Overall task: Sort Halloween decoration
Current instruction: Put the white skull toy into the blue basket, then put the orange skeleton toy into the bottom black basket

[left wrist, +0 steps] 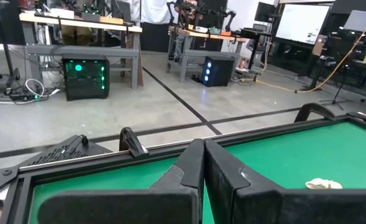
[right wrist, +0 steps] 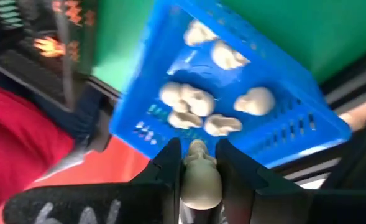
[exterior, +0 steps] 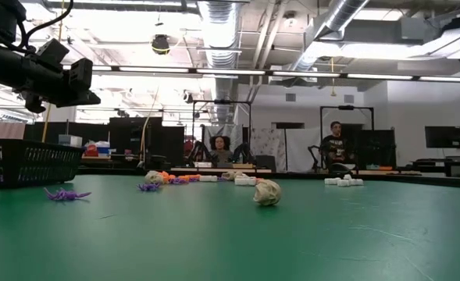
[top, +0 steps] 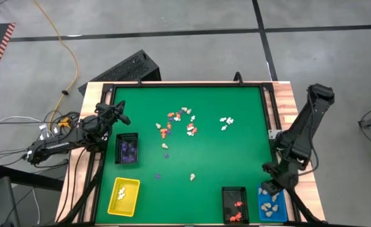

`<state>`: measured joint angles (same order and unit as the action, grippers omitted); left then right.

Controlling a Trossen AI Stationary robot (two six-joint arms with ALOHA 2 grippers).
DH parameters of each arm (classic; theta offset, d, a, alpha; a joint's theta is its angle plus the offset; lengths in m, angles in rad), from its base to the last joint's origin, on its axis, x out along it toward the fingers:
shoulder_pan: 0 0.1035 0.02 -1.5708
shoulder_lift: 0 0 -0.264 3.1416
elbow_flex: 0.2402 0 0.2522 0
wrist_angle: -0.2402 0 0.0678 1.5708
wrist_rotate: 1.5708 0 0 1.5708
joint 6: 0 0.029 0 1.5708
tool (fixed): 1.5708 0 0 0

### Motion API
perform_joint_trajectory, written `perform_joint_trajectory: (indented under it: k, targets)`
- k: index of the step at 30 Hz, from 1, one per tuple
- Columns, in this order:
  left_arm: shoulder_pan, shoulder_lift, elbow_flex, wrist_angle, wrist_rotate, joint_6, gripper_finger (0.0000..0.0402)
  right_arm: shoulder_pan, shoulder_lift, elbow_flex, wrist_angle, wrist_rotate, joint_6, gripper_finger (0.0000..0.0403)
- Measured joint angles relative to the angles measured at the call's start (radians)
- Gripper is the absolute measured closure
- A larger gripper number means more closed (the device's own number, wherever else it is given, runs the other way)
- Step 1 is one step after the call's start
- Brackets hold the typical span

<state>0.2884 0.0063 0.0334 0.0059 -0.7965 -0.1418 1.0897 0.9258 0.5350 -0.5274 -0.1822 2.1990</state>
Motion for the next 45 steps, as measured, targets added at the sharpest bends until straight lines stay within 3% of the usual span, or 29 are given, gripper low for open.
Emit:
perform_joint_trajectory:
  k: [4,14,23,29,38,45]
  targets:
    - [0.000,0.000,0.000,0.000,0.000,0.000,0.0401,0.025,0.039,0.000,0.007,0.001,0.026,0.0287]
    - [0.000,0.000,0.000,0.000,0.000,-0.001,0.0401,0.013,0.042,0.000,0.037,0.002,0.018,0.0185]
    - [0.000,0.000,0.000,0.000,0.000,-0.001,0.0401,-0.113,0.014,0.000,0.243,0.039,-0.151,0.0185]
    - [0.000,0.000,0.000,0.000,-0.001,-0.001,0.0401,-0.266,-0.057,0.001,0.323,0.203,-0.415,0.0204]
    - [0.000,0.000,0.000,0.000,-0.002,-0.001,0.0401,-0.620,-0.121,0.002,0.331,0.396,-1.045,0.0218]
    - [0.000,0.000,0.000,0.001,-0.003,-0.001,0.0401,-0.916,-0.049,0.001,0.383,0.430,-1.430,0.0219]
